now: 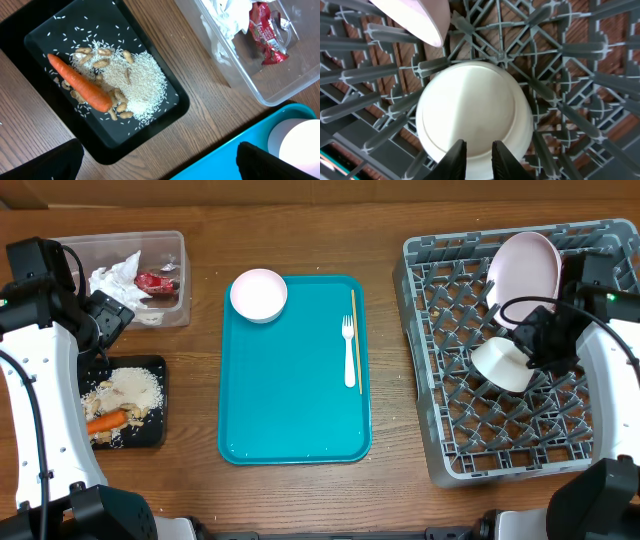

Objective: Sort waste into correct bins and load items into the dishwasher rack
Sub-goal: 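Raise the right gripper from the rack and swing toward the teal tray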

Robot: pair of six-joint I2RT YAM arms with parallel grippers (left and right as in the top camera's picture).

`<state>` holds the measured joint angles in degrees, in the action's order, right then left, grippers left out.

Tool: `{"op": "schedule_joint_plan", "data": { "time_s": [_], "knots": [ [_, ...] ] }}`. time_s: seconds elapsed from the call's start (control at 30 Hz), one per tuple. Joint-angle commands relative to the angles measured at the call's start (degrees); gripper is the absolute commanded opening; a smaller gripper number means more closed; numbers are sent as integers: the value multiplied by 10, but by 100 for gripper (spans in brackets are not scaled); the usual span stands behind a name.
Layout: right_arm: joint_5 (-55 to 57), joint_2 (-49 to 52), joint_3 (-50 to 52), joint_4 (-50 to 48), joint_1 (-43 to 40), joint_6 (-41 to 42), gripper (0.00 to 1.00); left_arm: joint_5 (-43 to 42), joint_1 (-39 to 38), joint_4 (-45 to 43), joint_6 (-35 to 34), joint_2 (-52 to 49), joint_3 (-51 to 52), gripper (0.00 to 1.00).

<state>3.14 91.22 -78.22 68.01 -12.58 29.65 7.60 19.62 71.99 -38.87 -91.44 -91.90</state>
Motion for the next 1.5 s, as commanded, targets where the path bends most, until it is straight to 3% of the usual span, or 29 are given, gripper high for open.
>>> {"op": "schedule_joint_plan", "data": {
  "time_s": [0.0,0.23,0.4,0.67,0.9,1.03,1.07,1.1,1.17,1.2,1.27,1.3,1.47],
  "knots": [
    [-7,-7,26,-12,5,6,20,9,2,-1,3,-1,-12,100],
    [-27,-7,52,-25,5,-3,17,9,2,-1,3,-1,-12,100],
    [-76,-7,46,8,5,-31,8,9,2,-1,3,-1,-12,100],
    [-127,-8,-15,114,5,-72,6,9,2,-1,3,-1,-12,100],
    [-176,-24,-23,119,6,-76,6,9,2,-1,3,-1,-12,100],
    [-322,-25,-23,113,32,-168,17,9,2,-1,3,-1,-12,100],
    [-344,-25,-23,107,45,-180,24,9,2,-1,3,-1,-12,100],
    [-352,-25,-23,98,61,-181,33,9,2,-1,3,-1,-12,100],
    [-352,-25,-23,75,96,-181,69,9,2,-1,3,-1,-12,100],
    [-353,-25,-23,61,118,-181,81,9,2,-1,3,-1,-12,100],
    [-353,-25,-23,30,162,-174,96,9,2,-1,3,-1,-12,100],
    [-352,-25,-23,8,187,-166,100,9,2,-1,3,-1,-12,100],
    [-283,-18,-23,-133,302,-50,100,9,2,-1,3,-1,-12,100]
  ]
}}
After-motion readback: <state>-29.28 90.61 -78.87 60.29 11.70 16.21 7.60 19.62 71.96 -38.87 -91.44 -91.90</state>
